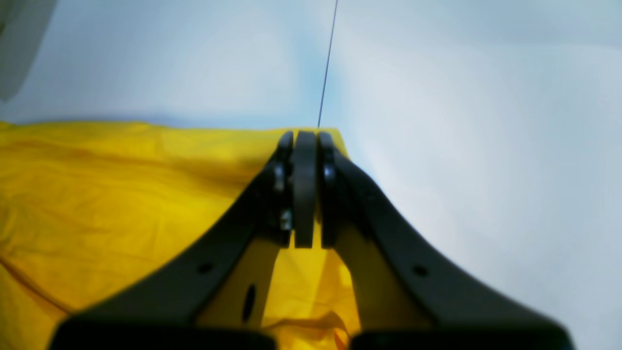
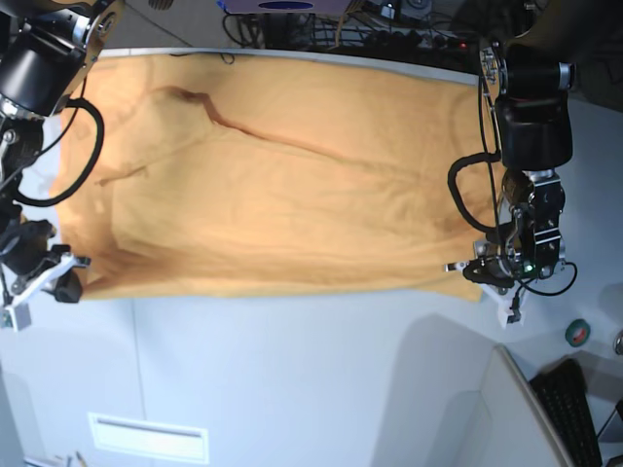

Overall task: Layout the t-shirt on the table in an organized manner, then fold the t-shirt properly
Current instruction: 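Pull the hem corner with the left gripper toward the folded edge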

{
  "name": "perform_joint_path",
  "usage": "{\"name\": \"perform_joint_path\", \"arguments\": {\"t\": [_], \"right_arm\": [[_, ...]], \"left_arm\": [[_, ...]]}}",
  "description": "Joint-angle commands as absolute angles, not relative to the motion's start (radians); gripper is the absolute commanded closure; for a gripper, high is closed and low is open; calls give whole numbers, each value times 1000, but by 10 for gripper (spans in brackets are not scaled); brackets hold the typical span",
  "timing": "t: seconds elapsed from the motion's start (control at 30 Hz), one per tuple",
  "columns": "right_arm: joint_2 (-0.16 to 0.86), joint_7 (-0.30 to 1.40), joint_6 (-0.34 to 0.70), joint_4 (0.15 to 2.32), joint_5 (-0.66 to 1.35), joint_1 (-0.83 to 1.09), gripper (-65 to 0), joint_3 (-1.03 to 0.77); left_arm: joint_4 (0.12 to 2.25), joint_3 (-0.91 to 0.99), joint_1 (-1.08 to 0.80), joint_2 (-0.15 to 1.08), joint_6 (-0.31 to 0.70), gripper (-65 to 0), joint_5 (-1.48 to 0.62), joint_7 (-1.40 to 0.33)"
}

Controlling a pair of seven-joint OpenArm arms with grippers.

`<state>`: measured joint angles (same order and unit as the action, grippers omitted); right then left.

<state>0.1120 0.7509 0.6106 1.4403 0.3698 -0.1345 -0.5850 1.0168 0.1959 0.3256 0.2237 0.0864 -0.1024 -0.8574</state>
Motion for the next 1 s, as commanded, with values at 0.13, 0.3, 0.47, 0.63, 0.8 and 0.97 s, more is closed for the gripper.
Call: {"name": "perform_joint_path", "arguments": {"t": [0.13,0.3,0.47,0.63,0.8,0.97], "right_arm": [[124,725,616,1457,389,-153,0,-588],[124,725,616,1457,389,-153,0,-588],[124,725,616,1457,387,-151,0,-588],[124,725,616,1455,387,-151,0,-588],[124,725,616,1455,387,-151,0,-588],[124,725,616,1455,386,-151,0,-588]], "left_arm": [[1190,200,255,217,84,0,-101,-977],[1276,200,162,208,84,0,-101,-1004],[1280,202,119,208,84,-39,-101,-1006],[1400,202,51,206,84,-402,-101,-1006],[1641,217,-27,206,84,-464,-101,-1006],[1584,317,53,208,88,-471,-101,-1006]]}}
